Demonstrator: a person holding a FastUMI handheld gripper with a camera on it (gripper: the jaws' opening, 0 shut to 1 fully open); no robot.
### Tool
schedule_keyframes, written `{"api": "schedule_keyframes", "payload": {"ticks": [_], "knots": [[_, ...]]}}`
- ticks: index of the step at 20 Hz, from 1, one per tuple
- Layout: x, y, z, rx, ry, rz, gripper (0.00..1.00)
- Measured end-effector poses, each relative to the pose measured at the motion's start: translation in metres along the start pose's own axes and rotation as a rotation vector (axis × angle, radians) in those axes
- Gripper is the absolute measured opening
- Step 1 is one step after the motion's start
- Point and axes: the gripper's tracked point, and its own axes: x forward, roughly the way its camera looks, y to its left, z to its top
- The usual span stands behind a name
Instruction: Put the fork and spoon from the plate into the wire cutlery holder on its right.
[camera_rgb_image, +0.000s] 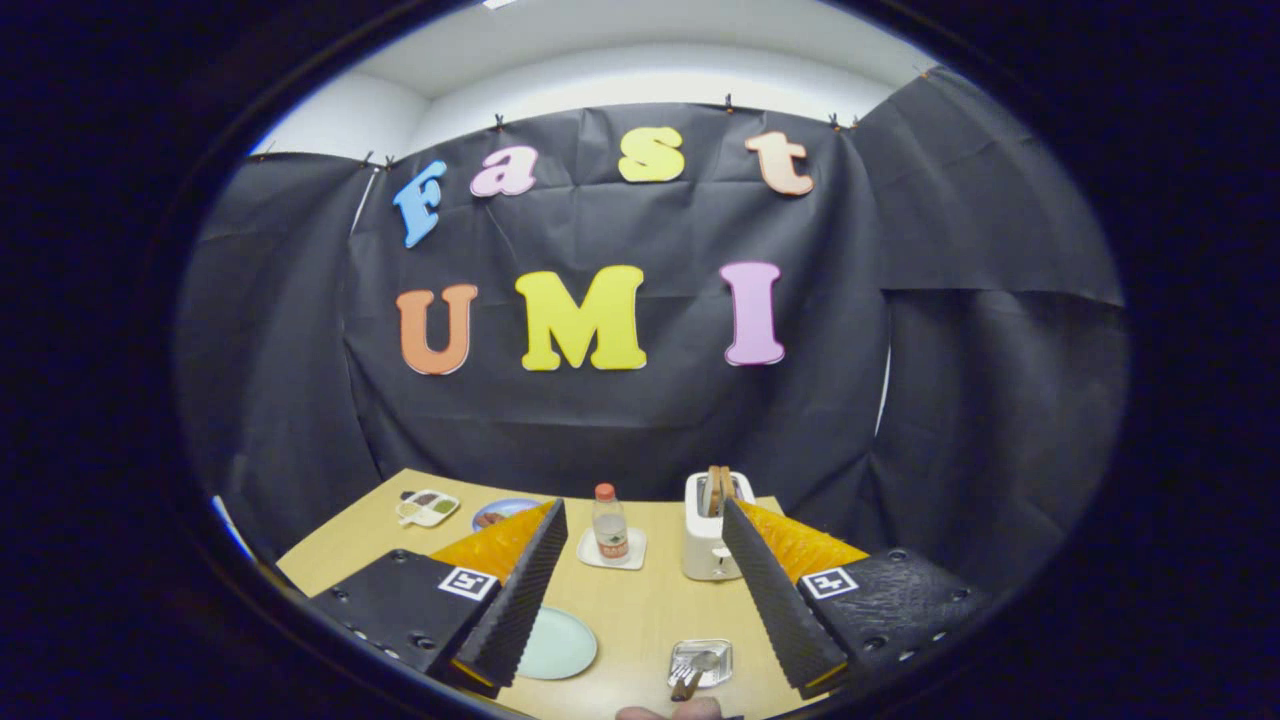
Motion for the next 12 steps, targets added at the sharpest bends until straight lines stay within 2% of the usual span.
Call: {"api": "schedule_keyframes", "payload": {"ticks": [2,4,12], "knots": [[-0.021,0.005,-0.011,0.049,-0.009,-0.008,0.94],[-0.032,-0.002,-0.021,0.046,-0.029,-0.037,0.94],[-0.047,-0.013,-0.035,0.054,-0.036,-0.084,0.94]]}}
